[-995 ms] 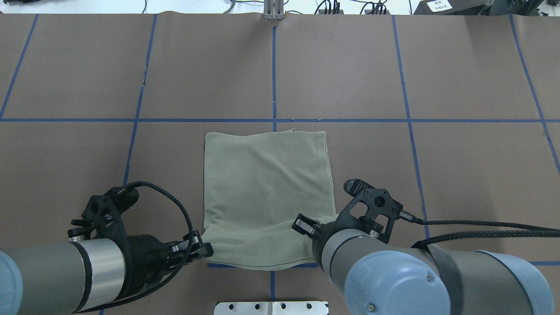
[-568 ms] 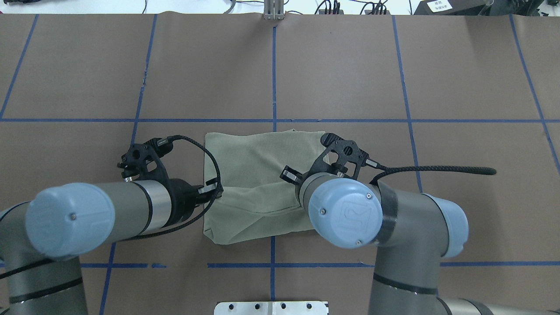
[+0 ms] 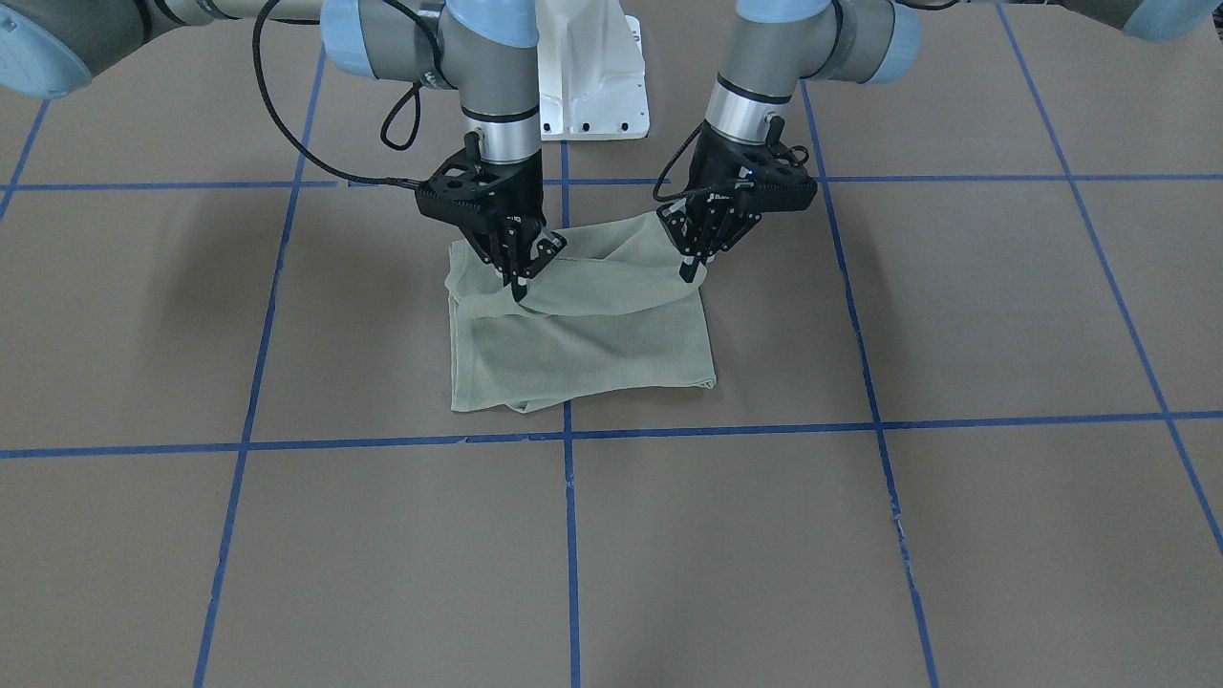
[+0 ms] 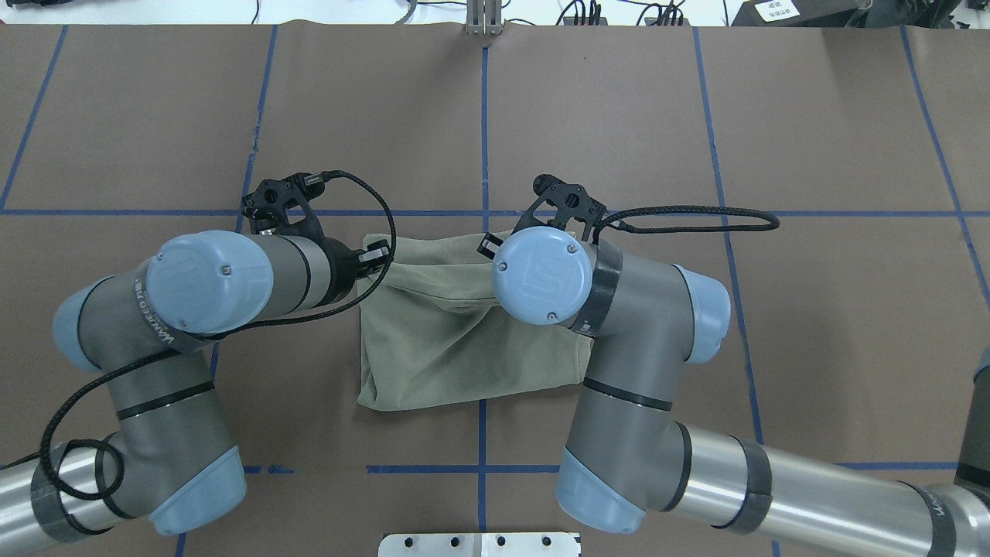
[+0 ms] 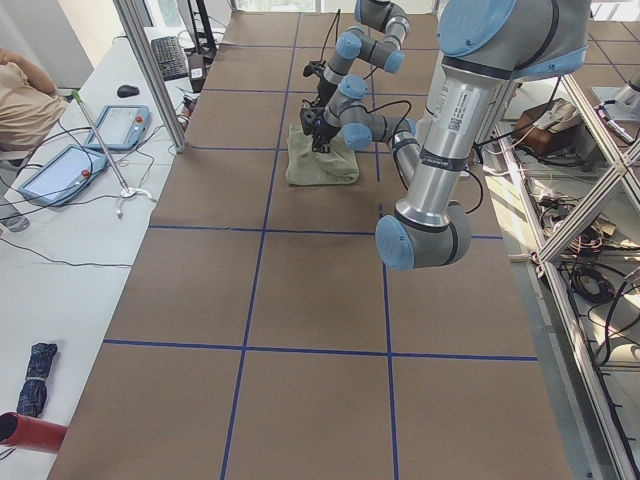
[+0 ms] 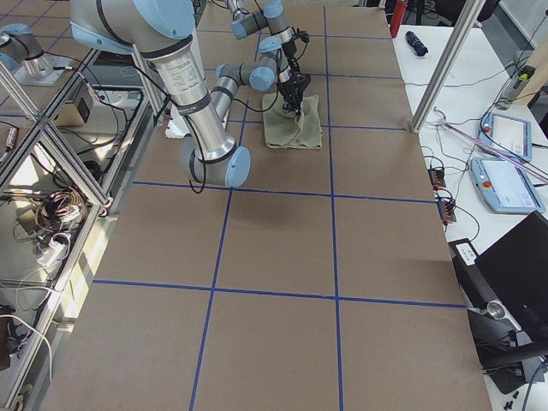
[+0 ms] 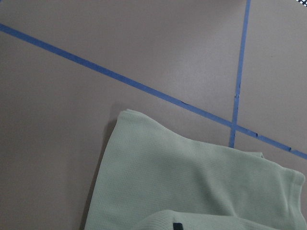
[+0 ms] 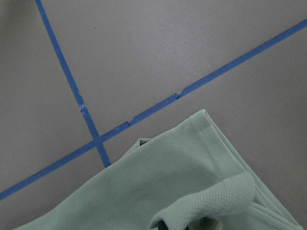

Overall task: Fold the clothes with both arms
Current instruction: 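Lift the near edge with both grippers and fold it away from the robot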

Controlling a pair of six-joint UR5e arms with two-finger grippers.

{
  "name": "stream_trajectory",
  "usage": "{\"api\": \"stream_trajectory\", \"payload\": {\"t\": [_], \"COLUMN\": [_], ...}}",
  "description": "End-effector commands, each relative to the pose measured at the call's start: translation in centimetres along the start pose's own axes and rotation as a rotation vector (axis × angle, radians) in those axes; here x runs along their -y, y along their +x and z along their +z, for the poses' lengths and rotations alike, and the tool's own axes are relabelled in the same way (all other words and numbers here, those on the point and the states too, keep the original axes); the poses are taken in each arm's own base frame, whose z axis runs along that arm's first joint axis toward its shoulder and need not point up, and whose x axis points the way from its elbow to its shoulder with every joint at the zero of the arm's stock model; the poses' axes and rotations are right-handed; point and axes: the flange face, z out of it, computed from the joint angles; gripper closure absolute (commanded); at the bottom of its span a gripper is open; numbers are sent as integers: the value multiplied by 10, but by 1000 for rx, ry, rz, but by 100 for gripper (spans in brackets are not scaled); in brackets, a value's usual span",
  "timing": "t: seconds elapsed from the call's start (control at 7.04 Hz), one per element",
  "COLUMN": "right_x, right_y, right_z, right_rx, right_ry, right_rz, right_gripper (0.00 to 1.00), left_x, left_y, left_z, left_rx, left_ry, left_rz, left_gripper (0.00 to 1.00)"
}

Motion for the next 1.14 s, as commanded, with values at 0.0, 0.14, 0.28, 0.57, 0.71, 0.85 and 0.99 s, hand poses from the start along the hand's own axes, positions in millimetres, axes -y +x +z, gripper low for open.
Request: {"api": "stream_trajectory", "payload": {"t": [0.0,0.14,0.28,0.57,0.71,0.85,0.99], "right_x": [12,17,20,30,41,54,53], "right_y": [-14,-19,-19,-19,-22,-29,-38], "right_z": [46,51,58,60,57,46,31], "right_rx": [14,5,-10,-16,-14,-12,13], "right_ry": [12,18,13,13,15,-60,-109], "right_rz": [12,8,0,-43,-57,-91,-113], "right_gripper": [100,100,100,51,1,0,0], "left_x": [25,33,38,41,42,58,70], "left_y": [-5,-1,-6,-8,-7,-8,-9], "left_z": [42,49,60,65,64,57,48], "left_rx": [9,19,40,44,43,40,5], "left_ry": [33,45,51,52,51,65,-7], "left_rz": [-6,21,33,112,174,212,265], "left_gripper": [100,100,100,14,0,0,0]}}
